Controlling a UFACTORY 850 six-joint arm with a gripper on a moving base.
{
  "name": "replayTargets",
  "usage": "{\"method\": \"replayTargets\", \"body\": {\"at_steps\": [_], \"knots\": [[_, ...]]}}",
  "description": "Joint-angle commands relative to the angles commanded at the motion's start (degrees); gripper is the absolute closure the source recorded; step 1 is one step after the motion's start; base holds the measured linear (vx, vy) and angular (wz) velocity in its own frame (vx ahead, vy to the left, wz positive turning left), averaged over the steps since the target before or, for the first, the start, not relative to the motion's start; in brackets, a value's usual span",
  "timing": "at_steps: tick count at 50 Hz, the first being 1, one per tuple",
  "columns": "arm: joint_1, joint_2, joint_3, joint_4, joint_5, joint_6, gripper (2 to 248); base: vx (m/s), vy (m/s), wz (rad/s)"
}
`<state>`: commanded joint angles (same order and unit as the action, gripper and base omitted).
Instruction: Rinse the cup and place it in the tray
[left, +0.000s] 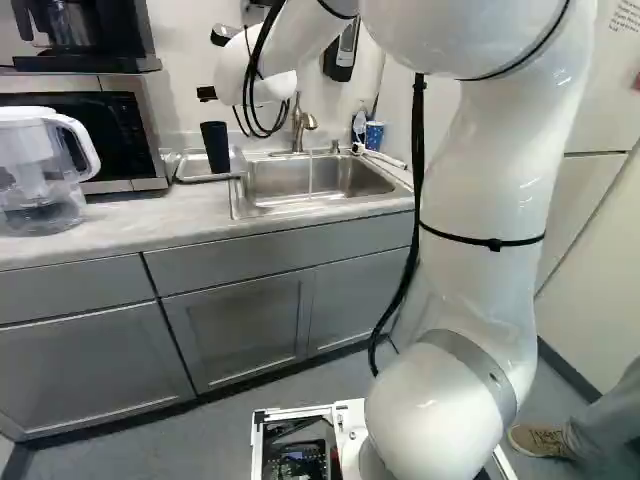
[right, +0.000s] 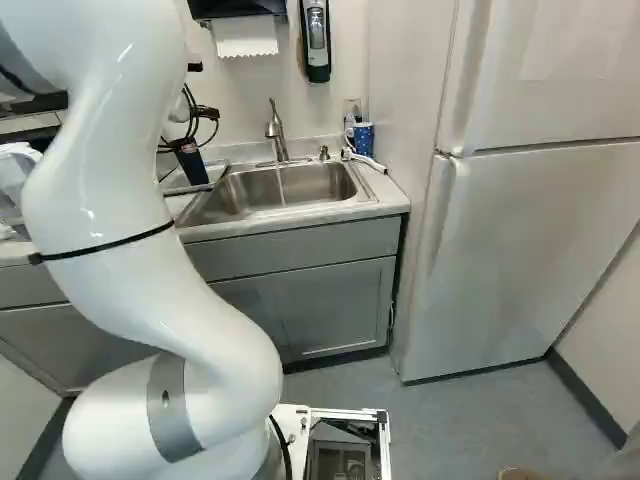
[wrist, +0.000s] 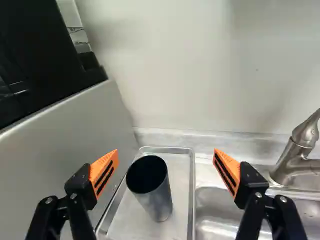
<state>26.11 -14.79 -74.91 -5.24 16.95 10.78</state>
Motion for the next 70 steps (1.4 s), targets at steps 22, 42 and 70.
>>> {"method": "replayTargets", "body": {"at_steps": [22, 42, 70], "knots": [[-3.22, 1.93, -0.44, -3.81, -4.62, 0.0, 3, 0.0, 0.0, 0.0], [-6.57, 2.07, -2.7, -7.54, -10.4, 0.0, 3, 0.0, 0.0, 0.0], [-10.69, -0.1, -8.44, -9.09, -12.45, 0.0, 3, 0.0, 0.0, 0.0]]}}
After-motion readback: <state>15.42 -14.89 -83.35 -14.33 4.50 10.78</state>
